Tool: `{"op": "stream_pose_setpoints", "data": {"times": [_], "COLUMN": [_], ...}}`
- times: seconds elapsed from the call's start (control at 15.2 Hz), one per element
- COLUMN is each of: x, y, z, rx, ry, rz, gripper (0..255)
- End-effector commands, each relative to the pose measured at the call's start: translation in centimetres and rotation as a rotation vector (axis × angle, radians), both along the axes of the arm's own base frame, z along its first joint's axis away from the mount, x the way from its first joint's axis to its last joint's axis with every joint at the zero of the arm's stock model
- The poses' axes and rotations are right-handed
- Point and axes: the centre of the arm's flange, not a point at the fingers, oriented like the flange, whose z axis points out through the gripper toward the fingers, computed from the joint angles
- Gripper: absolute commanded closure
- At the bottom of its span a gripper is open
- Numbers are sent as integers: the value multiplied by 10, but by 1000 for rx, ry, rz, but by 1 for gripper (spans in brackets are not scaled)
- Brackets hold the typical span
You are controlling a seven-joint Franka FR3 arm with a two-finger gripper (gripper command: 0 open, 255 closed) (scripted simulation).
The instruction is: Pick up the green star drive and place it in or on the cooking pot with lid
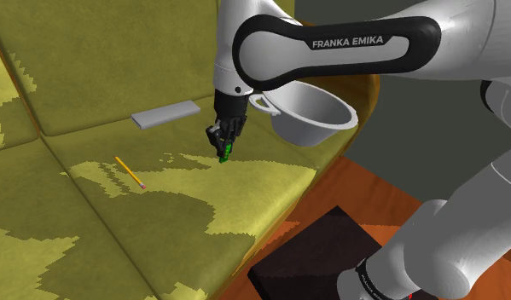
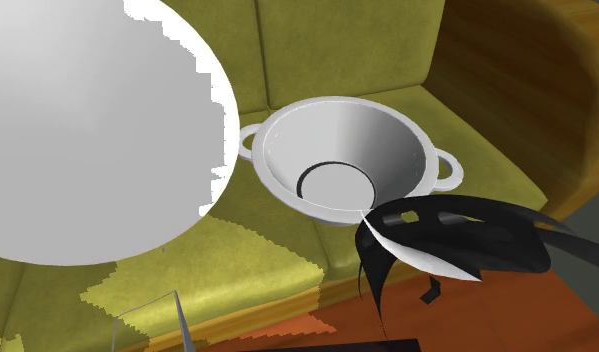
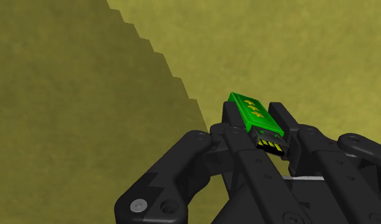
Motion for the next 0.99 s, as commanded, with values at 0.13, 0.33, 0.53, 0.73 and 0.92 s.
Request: {"op": "stream_pose_setpoints", "data": {"times": [0.13,0.33,0.53,0.73,0.92], "x": [0,0,0,0,0], "y": [0,0,0,0,0], "z": [0,0,15,31,47], "rx": [0,0,0,0,0], "ry": [1,1,1,1,1], "rz": [0,0,0,0,0], "gripper": [255,255,255,255,255]}}
